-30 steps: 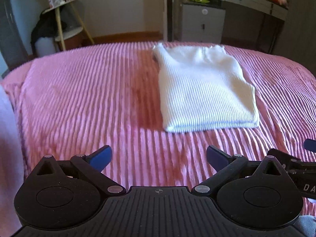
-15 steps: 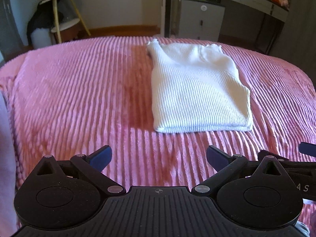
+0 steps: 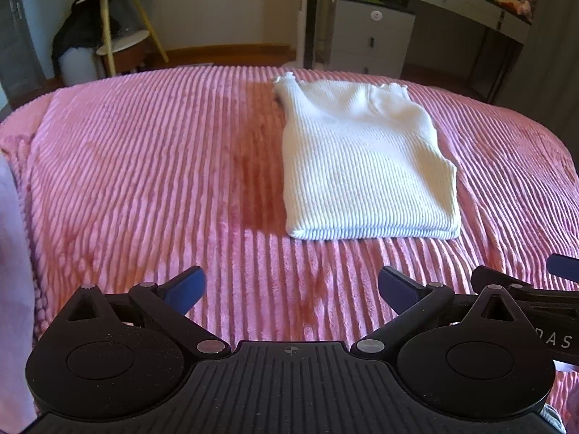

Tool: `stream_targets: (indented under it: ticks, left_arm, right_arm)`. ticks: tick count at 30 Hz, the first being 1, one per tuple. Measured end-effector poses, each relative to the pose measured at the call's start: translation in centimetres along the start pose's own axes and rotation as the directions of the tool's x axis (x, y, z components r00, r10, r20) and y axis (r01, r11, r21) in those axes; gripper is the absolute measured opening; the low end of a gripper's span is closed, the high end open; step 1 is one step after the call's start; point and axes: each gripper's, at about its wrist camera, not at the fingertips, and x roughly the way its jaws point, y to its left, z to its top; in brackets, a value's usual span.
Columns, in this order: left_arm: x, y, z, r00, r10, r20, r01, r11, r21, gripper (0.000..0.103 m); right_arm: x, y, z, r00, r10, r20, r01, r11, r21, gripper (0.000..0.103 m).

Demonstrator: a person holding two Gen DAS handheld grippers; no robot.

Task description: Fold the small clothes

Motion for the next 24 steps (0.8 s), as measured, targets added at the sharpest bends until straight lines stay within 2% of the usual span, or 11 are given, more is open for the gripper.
stream_targets:
  ticks: [24]
  left_arm:
    - [-0.35,0.15,-0.14,1.0,0.0,0.007,0.0,1.0,0.003,0.103]
  right_arm:
    - [-0.2,-0.26,-0.15,1.0,-0.016,0.002,0.016,1.0,0.022,0.099]
